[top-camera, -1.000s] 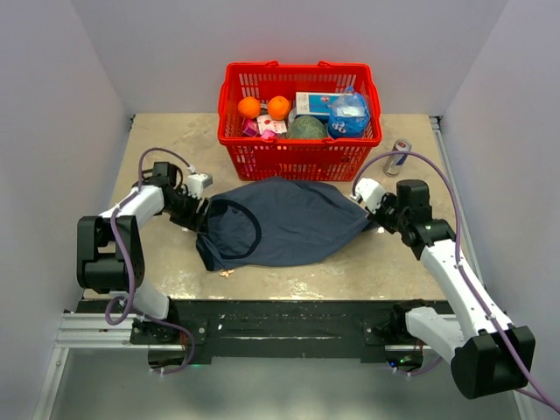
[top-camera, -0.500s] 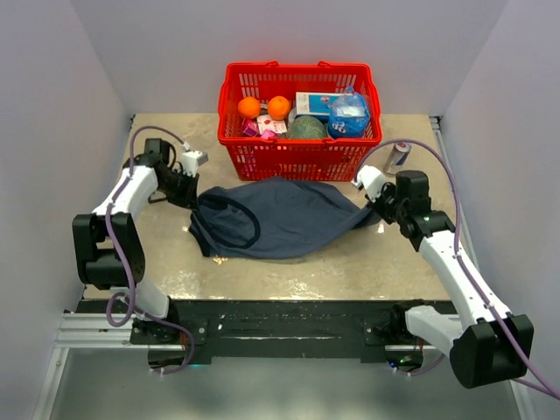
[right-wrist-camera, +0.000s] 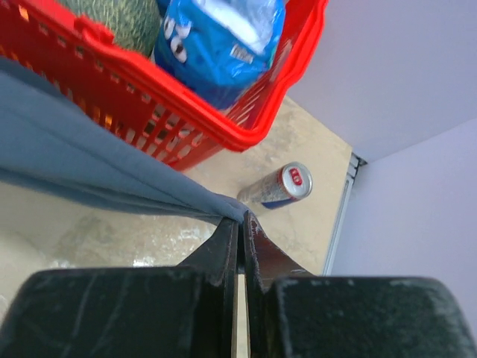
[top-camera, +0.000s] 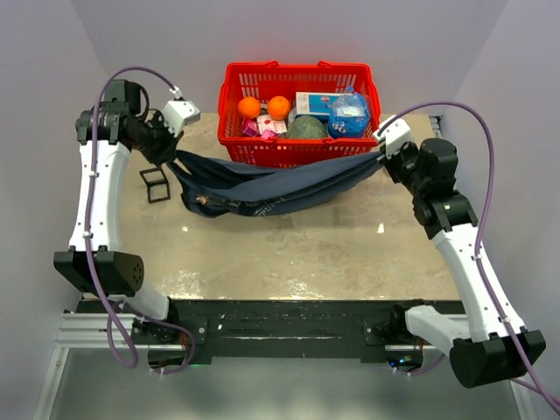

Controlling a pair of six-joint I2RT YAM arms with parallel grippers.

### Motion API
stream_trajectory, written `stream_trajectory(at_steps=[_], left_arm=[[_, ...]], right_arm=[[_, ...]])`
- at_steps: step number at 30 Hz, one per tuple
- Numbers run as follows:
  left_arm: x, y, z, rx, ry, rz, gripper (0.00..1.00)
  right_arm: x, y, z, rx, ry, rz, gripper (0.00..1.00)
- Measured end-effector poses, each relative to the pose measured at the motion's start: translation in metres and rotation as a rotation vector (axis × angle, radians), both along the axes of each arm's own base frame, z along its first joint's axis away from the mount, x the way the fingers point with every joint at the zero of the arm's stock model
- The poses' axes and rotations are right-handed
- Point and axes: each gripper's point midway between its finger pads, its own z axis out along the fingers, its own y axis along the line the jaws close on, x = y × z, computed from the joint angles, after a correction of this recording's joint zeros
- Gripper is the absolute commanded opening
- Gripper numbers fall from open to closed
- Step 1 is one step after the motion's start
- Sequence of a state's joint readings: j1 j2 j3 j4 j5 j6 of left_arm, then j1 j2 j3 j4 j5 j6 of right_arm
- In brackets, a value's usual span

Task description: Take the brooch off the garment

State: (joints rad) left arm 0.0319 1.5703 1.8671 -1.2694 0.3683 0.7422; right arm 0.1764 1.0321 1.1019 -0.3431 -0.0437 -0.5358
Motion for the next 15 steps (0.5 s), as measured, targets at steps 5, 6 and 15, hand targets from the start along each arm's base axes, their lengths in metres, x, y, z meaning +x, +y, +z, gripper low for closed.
stream_trajectory(at_steps=[5, 6, 15], left_arm=[[0.016, 0.0, 0.044, -0.001, -0.128, 0.023, 0.0], [0.018, 0.001, 0.054, 0.0, -0.172, 0.031, 0.0], [-0.02, 0.01, 0.205, 0.002, -0.772, 0.146, 0.0]], right_arm=[[0.003, 0.001, 0.046, 0.037, -0.073, -0.007, 0.0], [0.002, 0.001, 0.06, 0.042, -0.103, -0.007, 0.0], [-0.031, -0.004, 0.178, 0.096, -0.35, -0.004, 0.0]])
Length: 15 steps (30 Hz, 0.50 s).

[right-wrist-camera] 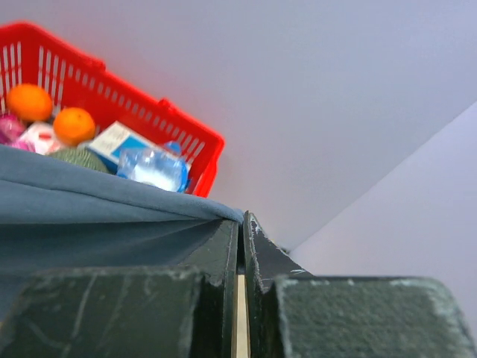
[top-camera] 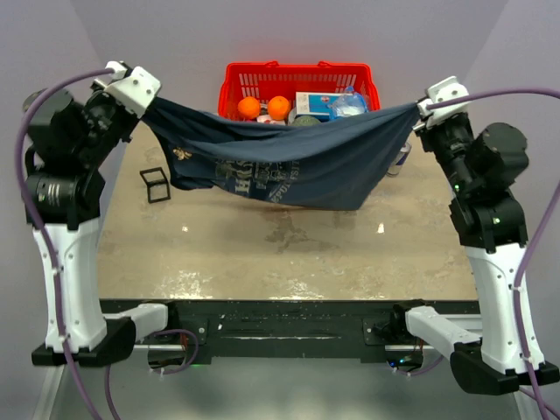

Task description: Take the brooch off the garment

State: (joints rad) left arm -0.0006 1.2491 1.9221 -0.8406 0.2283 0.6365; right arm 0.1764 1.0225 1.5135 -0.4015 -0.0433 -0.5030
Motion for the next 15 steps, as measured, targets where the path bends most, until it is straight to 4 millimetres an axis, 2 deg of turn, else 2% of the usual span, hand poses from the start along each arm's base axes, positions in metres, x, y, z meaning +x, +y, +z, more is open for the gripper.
stream_trajectory(at_steps=[3, 7, 9, 11, 15], left_arm=[[-0.034, -0.004, 0.056, -0.007, -0.221, 0.001, 0.0], [-0.073, -0.005, 0.106, -0.024, -0.413, 0.008, 0.0], [-0.088, -0.005, 0.116, -0.031, -0.457, 0.004, 0.0], [-0.1, -0.005, 0.119, -0.034, -0.477, 0.001, 0.0], [-0.114, -0.008, 0.1, -0.027, -0.452, -0.019, 0.0]], right_arm=[[-0.02, -0.004, 0.033, 0.014, -0.072, 0.0, 0.0], [-0.058, -0.011, 0.067, 0.024, -0.159, -0.001, 0.0], [-0.079, -0.014, 0.081, 0.026, -0.202, -0.002, 0.0], [-0.097, -0.018, 0.089, 0.025, -0.233, -0.003, 0.0], [-0.134, -0.025, 0.1, 0.023, -0.293, -0.005, 0.0]])
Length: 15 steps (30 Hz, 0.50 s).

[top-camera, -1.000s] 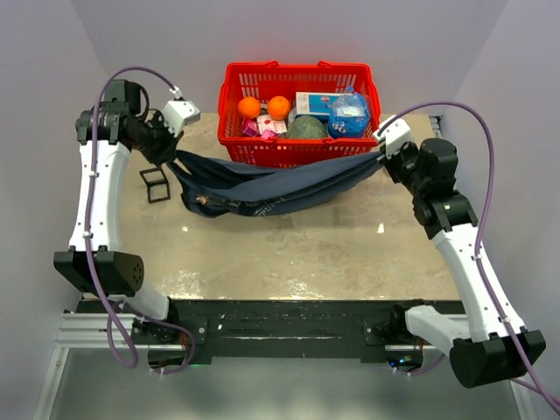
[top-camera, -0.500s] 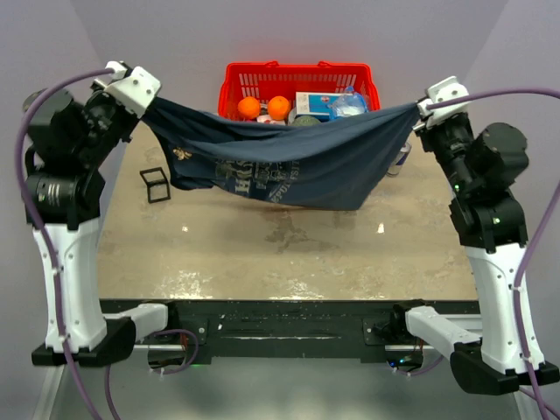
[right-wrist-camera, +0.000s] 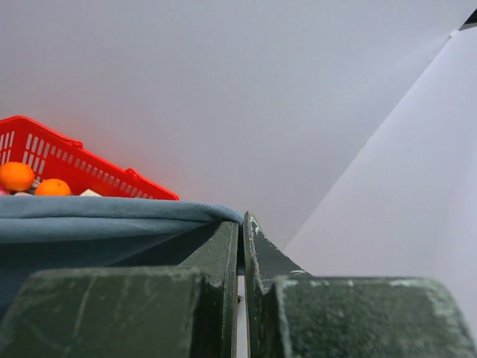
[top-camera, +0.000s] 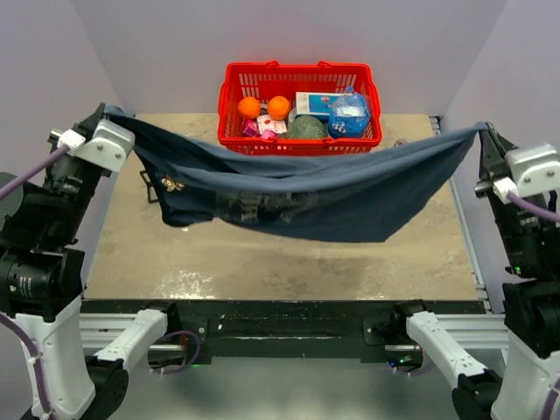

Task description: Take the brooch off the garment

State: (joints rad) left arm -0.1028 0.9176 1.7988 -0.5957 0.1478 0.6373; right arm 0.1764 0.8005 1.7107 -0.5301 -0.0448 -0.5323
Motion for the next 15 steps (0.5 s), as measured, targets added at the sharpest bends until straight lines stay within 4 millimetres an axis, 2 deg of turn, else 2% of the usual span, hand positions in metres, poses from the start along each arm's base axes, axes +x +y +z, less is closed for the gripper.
stream_trajectory(at_steps=[2, 4, 5, 8, 11, 13, 15], left_arm=[[-0.002, -0.002, -0.014, 0.008, 0.031, -0.009, 0.0], [0.0, -0.003, -0.037, 0.021, 0.079, -0.012, 0.0], [0.004, -0.004, -0.047, 0.026, 0.103, -0.014, 0.0], [0.024, -0.006, -0.1, 0.045, 0.238, -0.011, 0.0], [0.053, -0.008, -0.176, 0.082, 0.437, -0.009, 0.0], [0.067, -0.01, -0.225, 0.099, 0.558, -0.013, 0.0], [0.077, -0.01, -0.289, 0.112, 0.72, -0.019, 0.0]], right_arm=[[-0.01, -0.002, 0.0, -0.004, -0.013, 0.0, 0.0], [-0.014, -0.002, -0.006, -0.013, -0.005, 0.003, 0.0], [-0.013, -0.001, -0.011, -0.019, 0.004, 0.007, 0.0], [0.005, 0.007, -0.044, -0.055, 0.077, 0.026, 0.0], [0.037, 0.016, -0.102, -0.101, 0.212, 0.046, 0.0], [0.06, 0.022, -0.148, -0.131, 0.316, 0.061, 0.0], [0.081, 0.026, -0.193, -0.155, 0.419, 0.069, 0.0]])
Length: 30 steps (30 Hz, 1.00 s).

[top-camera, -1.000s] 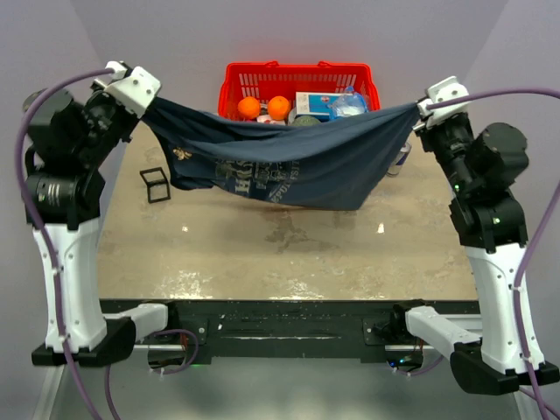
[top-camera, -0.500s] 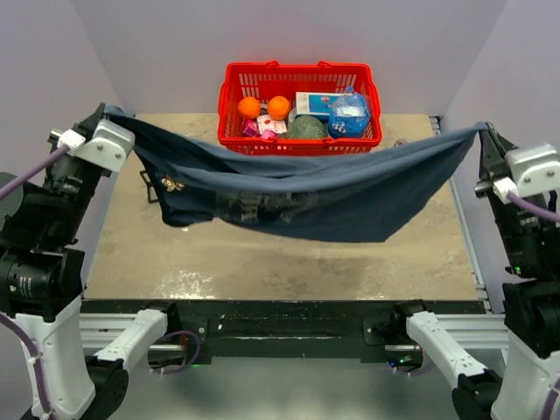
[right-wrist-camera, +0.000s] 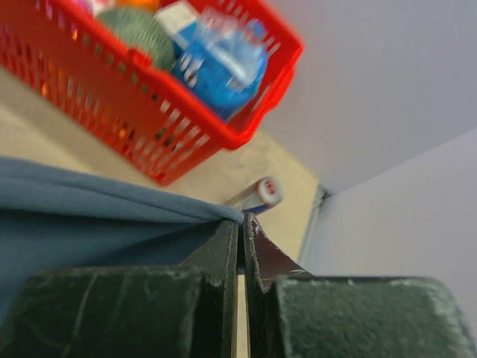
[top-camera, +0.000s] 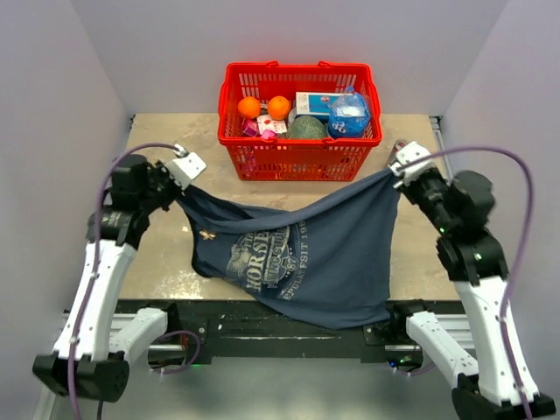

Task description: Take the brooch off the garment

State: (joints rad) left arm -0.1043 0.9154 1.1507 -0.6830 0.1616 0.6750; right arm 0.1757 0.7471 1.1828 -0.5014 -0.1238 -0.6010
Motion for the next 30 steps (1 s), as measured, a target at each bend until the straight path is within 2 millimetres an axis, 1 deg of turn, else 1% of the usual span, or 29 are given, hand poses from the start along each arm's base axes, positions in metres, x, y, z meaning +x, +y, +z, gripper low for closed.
stream_trajectory(at_steps=[2, 3, 4, 6, 8, 9, 10, 11, 12, 13, 15, 17, 19, 21, 23, 24, 26, 27, 28, 30], left_arm=[[0.005, 0.002, -0.056, 0.008, 0.14, 0.005, 0.0], [0.006, 0.003, -0.076, 0.011, 0.193, 0.008, 0.0], [0.008, 0.003, -0.102, 0.014, 0.261, 0.009, 0.0], [0.014, 0.005, -0.13, 0.015, 0.336, 0.015, 0.0], [0.026, 0.006, -0.147, 0.005, 0.378, 0.021, 0.02], [0.034, 0.006, -0.155, -0.004, 0.402, 0.026, 0.13], [0.042, 0.008, -0.162, -0.017, 0.427, 0.038, 0.31], [0.051, 0.009, -0.168, -0.033, 0.452, 0.05, 0.46], [0.06, 0.012, -0.172, -0.053, 0.472, 0.063, 0.56], [0.069, 0.015, -0.174, -0.077, 0.488, 0.077, 0.67], [0.083, 0.024, -0.172, -0.133, 0.496, 0.119, 0.77], [0.088, 0.034, -0.165, -0.188, 0.484, 0.156, 0.89], [0.086, 0.04, -0.154, -0.238, 0.466, 0.183, 0.91], [0.081, 0.04, -0.145, -0.29, 0.453, 0.199, 0.91], [0.07, 0.034, -0.139, -0.357, 0.453, 0.2, 0.9], [0.063, 0.031, -0.141, -0.388, 0.471, 0.198, 0.89], [0.049, 0.022, -0.152, -0.431, 0.529, 0.181, 0.89], [0.038, 0.017, -0.165, -0.447, 0.584, 0.169, 0.89], [0.029, 0.014, -0.177, -0.449, 0.633, 0.159, 0.89], [0.008, 0.01, -0.2, -0.43, 0.735, 0.128, 0.89]], right_arm=[[0.02, 0.003, -0.041, -0.021, 0.094, -0.001, 0.0], [0.032, 0.005, -0.06, -0.029, 0.134, -0.004, 0.0], [0.043, 0.006, -0.079, -0.038, 0.177, -0.009, 0.0], [0.062, 0.006, -0.114, -0.055, 0.25, -0.024, 0.0], [0.082, 0.005, -0.147, -0.075, 0.321, -0.048, 0.0], [0.091, 0.004, -0.161, -0.084, 0.347, -0.065, 0.14], [0.099, 0.001, -0.173, -0.095, 0.37, -0.087, 0.26], [0.108, -0.001, -0.181, -0.1, 0.383, -0.11, 0.34], [0.116, -0.003, -0.188, -0.104, 0.394, -0.131, 0.44], [0.122, -0.005, -0.193, -0.106, 0.404, -0.15, 0.47], [0.129, -0.008, -0.194, -0.104, 0.408, -0.178, 0.52], [0.131, -0.008, -0.182, -0.08, 0.39, -0.187, 0.54], [0.133, -0.001, -0.158, -0.036, 0.356, -0.167, 0.56], [0.132, 0.011, -0.129, 0.02, 0.305, -0.112, 0.57], [0.123, 0.031, -0.108, 0.057, 0.263, -0.036, 0.57], [0.117, 0.044, -0.102, 0.064, 0.252, 0.013, 0.57], [0.104, 0.08, -0.098, 0.063, 0.248, 0.135, 0.57], [0.1, 0.096, -0.102, 0.059, 0.262, 0.19, 0.57], [0.096, 0.112, -0.11, 0.049, 0.282, 0.246, 0.57], [0.09, 0.141, -0.133, 0.017, 0.34, 0.343, 0.58]])
